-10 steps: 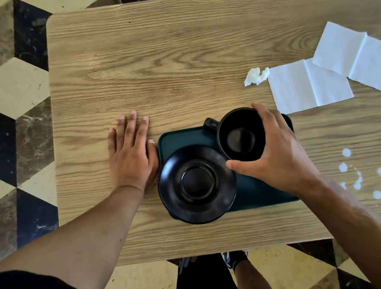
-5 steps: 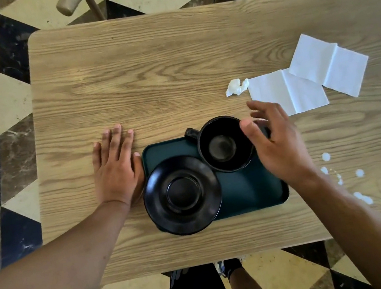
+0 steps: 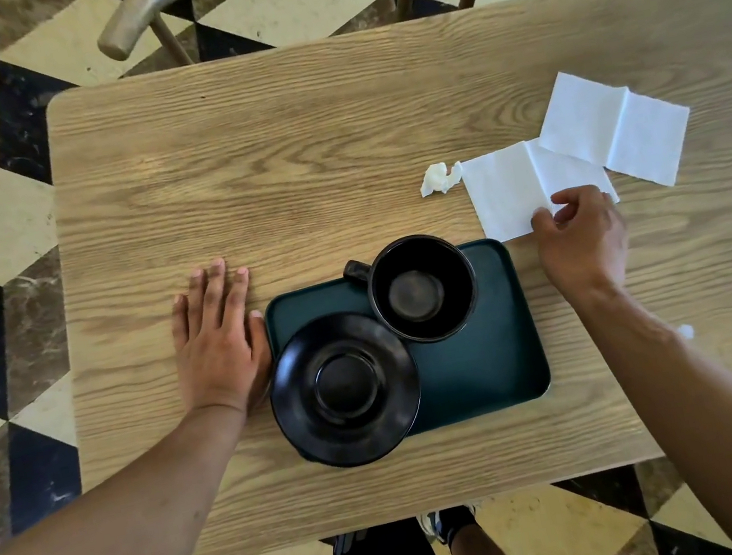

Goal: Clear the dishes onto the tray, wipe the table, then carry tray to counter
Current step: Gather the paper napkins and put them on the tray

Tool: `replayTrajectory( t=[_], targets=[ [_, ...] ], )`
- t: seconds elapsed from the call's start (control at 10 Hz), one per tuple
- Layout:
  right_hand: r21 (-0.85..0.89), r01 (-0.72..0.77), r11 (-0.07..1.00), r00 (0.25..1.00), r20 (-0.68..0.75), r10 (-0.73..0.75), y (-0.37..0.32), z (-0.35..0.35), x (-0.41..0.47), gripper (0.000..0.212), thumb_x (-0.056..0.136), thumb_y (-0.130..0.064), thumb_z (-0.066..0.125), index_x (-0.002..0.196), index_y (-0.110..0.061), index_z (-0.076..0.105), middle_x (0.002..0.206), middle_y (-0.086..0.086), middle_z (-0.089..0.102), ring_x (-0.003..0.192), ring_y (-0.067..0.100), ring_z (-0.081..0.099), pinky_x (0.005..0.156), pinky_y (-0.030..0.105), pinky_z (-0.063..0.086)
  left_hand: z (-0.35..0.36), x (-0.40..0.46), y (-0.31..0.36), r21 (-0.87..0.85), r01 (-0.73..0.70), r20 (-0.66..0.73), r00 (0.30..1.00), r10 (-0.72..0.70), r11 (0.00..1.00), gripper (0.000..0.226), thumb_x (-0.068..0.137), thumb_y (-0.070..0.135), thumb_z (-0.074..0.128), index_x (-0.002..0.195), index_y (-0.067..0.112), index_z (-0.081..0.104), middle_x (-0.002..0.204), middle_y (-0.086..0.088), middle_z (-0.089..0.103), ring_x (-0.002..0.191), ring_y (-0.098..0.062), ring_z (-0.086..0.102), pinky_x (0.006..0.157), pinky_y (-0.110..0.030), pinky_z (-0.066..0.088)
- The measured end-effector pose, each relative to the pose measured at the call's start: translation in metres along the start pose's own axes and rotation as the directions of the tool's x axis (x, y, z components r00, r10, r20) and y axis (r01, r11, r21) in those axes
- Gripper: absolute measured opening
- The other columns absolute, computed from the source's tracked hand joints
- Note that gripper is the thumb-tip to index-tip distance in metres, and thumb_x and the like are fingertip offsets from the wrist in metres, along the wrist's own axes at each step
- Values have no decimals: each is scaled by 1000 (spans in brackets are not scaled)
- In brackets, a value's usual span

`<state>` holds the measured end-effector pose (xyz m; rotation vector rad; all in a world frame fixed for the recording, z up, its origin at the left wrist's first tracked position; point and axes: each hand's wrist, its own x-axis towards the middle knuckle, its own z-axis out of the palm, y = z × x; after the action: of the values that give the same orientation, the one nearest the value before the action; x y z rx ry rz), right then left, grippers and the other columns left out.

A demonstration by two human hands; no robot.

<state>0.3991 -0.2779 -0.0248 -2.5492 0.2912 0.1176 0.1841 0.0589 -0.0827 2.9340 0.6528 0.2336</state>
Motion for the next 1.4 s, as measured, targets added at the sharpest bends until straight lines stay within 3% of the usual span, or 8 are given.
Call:
replayTrajectory(
  t=[0.4, 0.6, 0.7, 1.0, 1.1, 1.2, 1.3, 1.4],
  targets=[
    [-20, -50, 999, 999, -14, 50, 2, -1, 13, 16, 86, -29, 57, 88, -18, 68, 93, 0, 70, 99, 22, 59, 87, 30, 43, 0, 0, 1, -12, 13, 16, 1000, -13, 1000, 58, 99, 33, 36, 150, 12, 50, 163, -13, 40, 153, -35, 32, 124, -55, 24],
    [-30, -51, 998, 998, -35, 50, -3, -5, 12, 20, 86, -30, 59, 95, -17, 71, 85, -8, 66, 89, 11, 47, 90, 31, 45, 0, 0, 2, -24, 26, 32, 999, -25, 999, 58, 99, 33, 34, 151, 13, 49, 164, -12, 39, 154, -35, 30, 125, -54, 22],
    [-63, -22, 998, 1000, -9, 22, -7, -7, 12, 12, 86, -26, 58, 79, -21, 67, 82, -4, 68, 86, 17, 54, 83, 29, 42, -1, 0, 2, -20, 23, 24, 999, -23, 1000, 57, 99, 33, 35, 151, 13, 50, 163, -12, 40, 153, -35, 31, 125, -54, 22],
    [98, 35, 995, 997, -76, -27, -14, -21, -5, 14, 79, -28, 59, 78, -15, 60, 97, -12, 66, 88, 11, 56, 75, 23, 34, -1, 1, 2, -19, 23, 35, 999, -22, 1000, 58, 99, 33, 34, 152, 14, 49, 164, -12, 38, 154, -35, 29, 125, -53, 21],
    [323, 11, 946, 1000, -1, -11, -16, -31, -13, 10, 76, -18, 55, 72, -8, 57, 92, -15, 74, 79, 7, 60, 70, 24, 41, 0, 1, 1, -16, 18, 34, 999, -18, 1000, 58, 100, 33, 34, 152, 13, 48, 164, -12, 38, 154, -34, 29, 125, -54, 21],
    [590, -10, 807, 987, 136, -87, -16, -47, -20, 12, 73, -3, 48, 62, -9, 49, 79, -12, 74, 69, 12, 56, 59, 22, 39, 0, 1, 1, -19, 19, 33, 999, -19, 1000, 58, 100, 33, 34, 152, 13, 49, 164, -13, 38, 154, -34, 29, 125, -54, 21],
    [771, -212, 600, 873, 425, -238, -8, -81, -25, 17, 62, 1, 38, 55, -14, 37, 62, 13, 52, 59, 21, 41, 52, 25, 28, -1, 1, 2, -18, 25, 30, 999, -24, 1000, 58, 100, 34, 34, 152, 13, 49, 164, -12, 39, 154, -34, 30, 125, -54, 22],
    [696, -413, 587, 691, 660, -296, 2, -96, -32, 8, 51, -8, 47, 55, -13, 42, 60, 15, 37, 54, 24, 37, 49, 26, 27, -1, 0, 2, -24, 27, 32, 999, -26, 999, 58, 99, 33, 35, 152, 14, 49, 164, -12, 38, 154, -34, 30, 125, -54, 22]
  ],
)
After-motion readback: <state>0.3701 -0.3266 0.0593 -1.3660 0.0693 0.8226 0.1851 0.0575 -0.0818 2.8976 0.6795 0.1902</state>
